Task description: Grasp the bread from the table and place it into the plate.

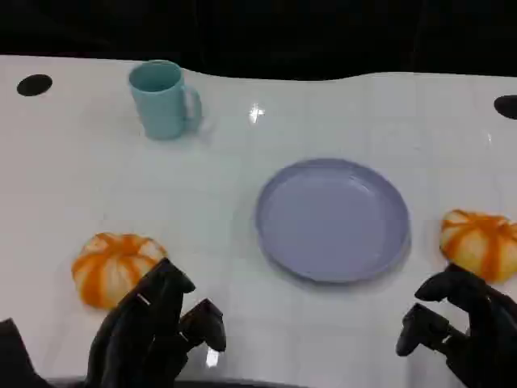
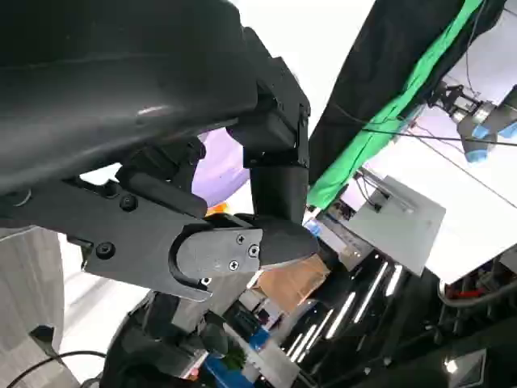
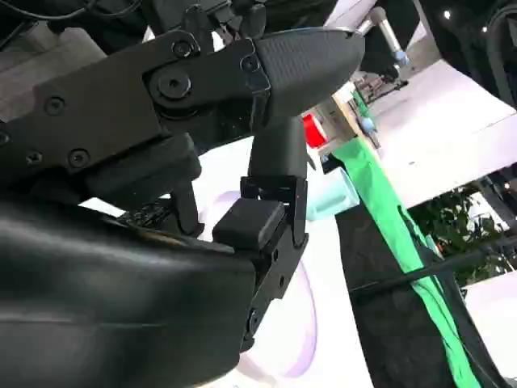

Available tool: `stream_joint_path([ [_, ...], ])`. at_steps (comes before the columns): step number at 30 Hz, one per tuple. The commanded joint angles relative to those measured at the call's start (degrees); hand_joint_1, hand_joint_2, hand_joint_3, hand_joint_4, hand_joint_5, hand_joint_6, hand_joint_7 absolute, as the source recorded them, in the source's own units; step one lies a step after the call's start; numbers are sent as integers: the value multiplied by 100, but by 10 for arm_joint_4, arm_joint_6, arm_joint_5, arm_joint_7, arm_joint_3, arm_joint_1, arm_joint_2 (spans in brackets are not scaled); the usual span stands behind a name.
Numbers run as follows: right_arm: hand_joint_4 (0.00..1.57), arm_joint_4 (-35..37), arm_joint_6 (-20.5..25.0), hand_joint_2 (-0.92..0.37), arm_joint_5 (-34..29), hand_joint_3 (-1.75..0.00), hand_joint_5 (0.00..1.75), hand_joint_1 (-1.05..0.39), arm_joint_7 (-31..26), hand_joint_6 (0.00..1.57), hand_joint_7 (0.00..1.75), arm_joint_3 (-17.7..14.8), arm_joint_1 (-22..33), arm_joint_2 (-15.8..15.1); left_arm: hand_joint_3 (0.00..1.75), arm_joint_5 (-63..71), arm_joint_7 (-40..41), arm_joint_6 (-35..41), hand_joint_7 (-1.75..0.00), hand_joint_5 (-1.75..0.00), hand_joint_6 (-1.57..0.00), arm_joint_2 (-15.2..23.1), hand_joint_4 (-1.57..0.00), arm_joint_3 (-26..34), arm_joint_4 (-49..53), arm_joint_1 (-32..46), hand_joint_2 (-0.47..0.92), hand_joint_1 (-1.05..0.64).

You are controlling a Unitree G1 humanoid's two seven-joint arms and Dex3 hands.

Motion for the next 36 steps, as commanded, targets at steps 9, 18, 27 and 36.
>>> stream_joint_path([
  [9,73,0,-2,-92,3,-17,155,-53,-1,79,108,-8,0,-3,48,-4,-2,-3,-175,-175,-60,6,-84,5,0,-1,92,-53],
  [18,72,2,-8,-92,-2,-19,156,-53,2,79,108,-6,0,-3,47,-1,2,-2,-175,-175,-60,6,-85,4,-4,0,92,-54],
  [27,72,3,-9,-92,-1,-20,155,-52,3,79,107,-4,0,0,46,37,0,-43,-174,-175,-55,22,-81,-2,-9,-2,92,-53],
  [36,73,-2,-6,-92,-1,-18,156,-52,-1,80,107,0,0,2,32,220,51,-217,-83,-143,-62,63,-59,-29,-41,3,92,-46],
])
